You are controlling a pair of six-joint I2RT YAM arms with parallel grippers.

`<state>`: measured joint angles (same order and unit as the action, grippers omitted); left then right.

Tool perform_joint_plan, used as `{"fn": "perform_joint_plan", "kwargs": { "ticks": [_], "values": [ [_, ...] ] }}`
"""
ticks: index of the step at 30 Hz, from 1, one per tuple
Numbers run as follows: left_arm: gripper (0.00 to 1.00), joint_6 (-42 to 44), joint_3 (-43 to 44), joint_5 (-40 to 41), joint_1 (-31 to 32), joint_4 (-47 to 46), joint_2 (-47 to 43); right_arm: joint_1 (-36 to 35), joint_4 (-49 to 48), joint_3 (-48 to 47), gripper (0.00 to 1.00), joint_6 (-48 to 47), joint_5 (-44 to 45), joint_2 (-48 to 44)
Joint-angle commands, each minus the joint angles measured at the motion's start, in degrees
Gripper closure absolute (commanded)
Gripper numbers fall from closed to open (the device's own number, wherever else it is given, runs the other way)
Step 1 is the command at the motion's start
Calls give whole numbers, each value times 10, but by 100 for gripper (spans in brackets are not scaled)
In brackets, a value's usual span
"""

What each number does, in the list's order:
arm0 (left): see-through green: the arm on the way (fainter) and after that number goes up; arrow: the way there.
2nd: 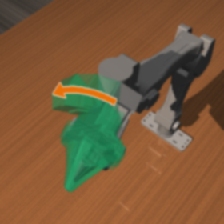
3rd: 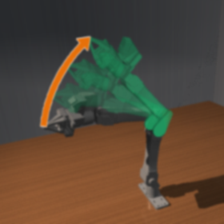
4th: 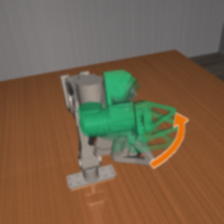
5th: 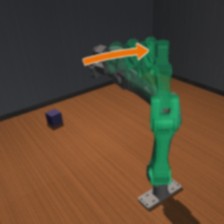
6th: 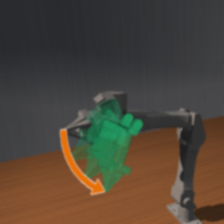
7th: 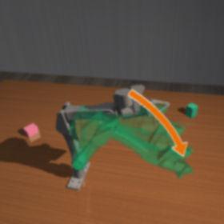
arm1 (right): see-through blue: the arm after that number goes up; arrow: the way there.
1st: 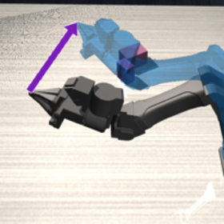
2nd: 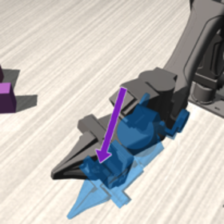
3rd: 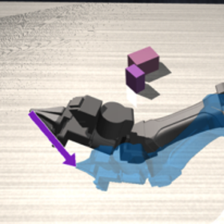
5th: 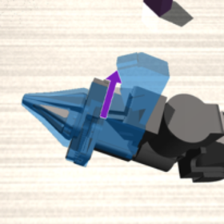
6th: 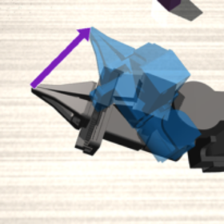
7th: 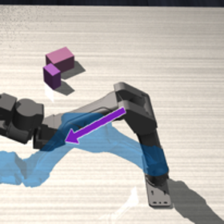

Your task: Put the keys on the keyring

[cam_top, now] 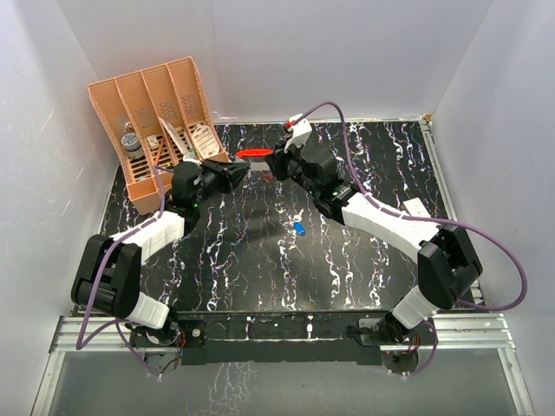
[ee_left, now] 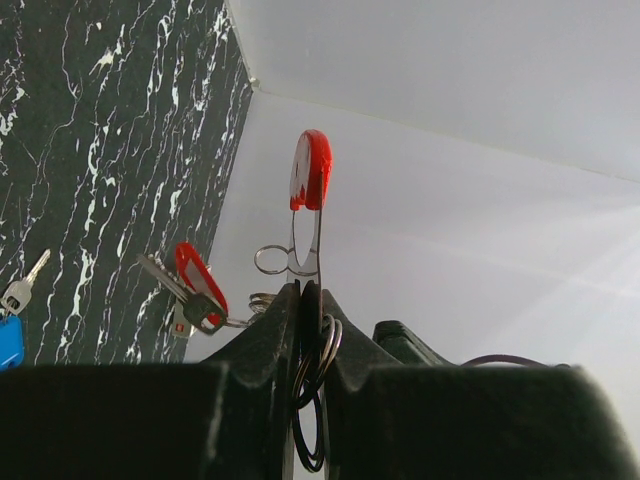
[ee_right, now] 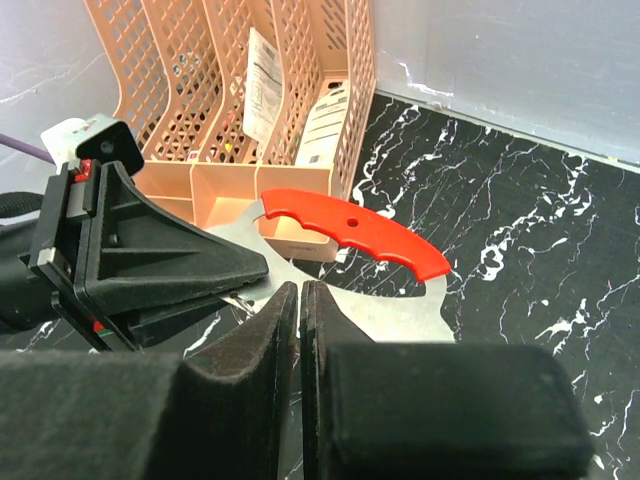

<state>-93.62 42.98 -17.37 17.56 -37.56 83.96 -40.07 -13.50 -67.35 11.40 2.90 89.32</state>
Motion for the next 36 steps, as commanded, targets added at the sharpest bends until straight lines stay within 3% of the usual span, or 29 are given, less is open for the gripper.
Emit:
{"fn": "perform_joint_plan", "kwargs": {
  "ticks": [1, 13, 36],
  "values": [
    [100, 1, -3, -16, 0, -17, -12, -2, -18, -33, 95, -9, 3, -5],
    [100, -4, -4, -15, 0, -22, -21, -1, 7, 4, 80, 16, -17, -27],
    [100, -12, -4, -17, 0, -29, -31, -1, -4, 48, 80, 47, -13, -28]
  ]
}}
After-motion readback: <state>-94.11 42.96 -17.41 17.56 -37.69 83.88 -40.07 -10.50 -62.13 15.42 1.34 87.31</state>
